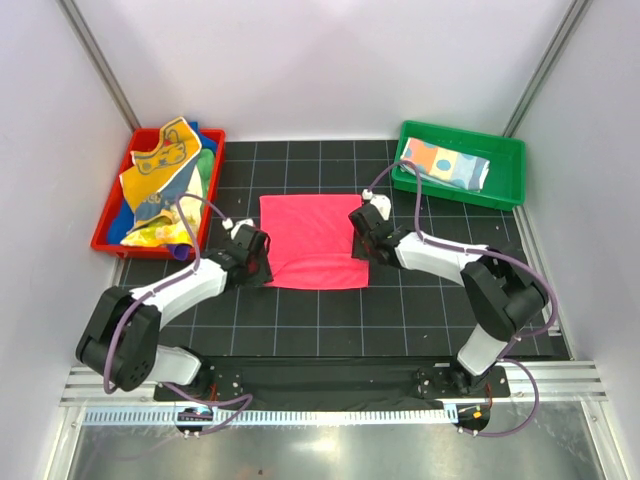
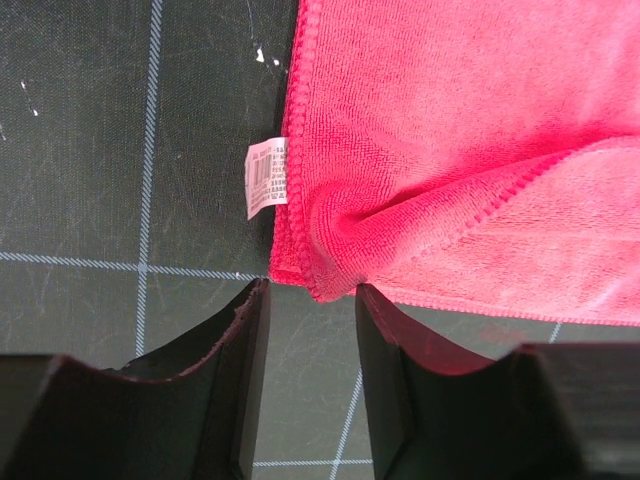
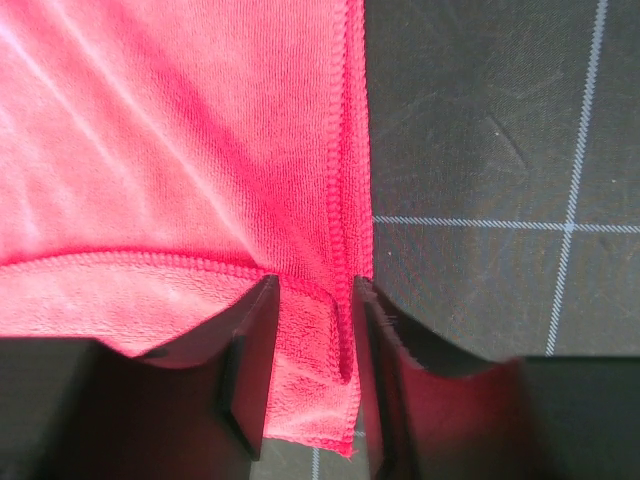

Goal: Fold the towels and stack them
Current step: Fold the towel

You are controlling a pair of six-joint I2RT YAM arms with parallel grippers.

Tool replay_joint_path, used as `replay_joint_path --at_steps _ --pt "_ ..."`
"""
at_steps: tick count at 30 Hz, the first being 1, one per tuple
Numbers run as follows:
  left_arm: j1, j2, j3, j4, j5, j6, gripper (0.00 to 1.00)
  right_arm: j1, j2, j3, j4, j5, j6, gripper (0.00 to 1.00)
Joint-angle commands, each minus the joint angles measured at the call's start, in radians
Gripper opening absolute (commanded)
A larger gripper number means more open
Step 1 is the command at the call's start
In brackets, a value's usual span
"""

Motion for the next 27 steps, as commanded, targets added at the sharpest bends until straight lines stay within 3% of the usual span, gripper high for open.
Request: replay_joint_path --at_steps 1,4,10,27 --pt "-0.002 0.014 0.01 0.012 -0.014 0.012 0.42 0.001 0.004 0.029 0.039 -0.01 -0.014 0.38" --pt "-0.003 0.028 0.012 0.011 -0.021 0.007 0.35 0.001 -0.01 0.009 0.05 -0.014 -0.01 0.27" --pt "-0.002 0.017 0.015 -0.001 -0.043 0.0 0.25 0.001 -0.076 -0.055 0.059 -0.019 -0.008 0.18" --pt "-0.003 -0.011 0.018 -0.038 -0.075 -0.005 0.1 0.001 -0.31 -0.289 0.139 -0.149 0.025 0.17"
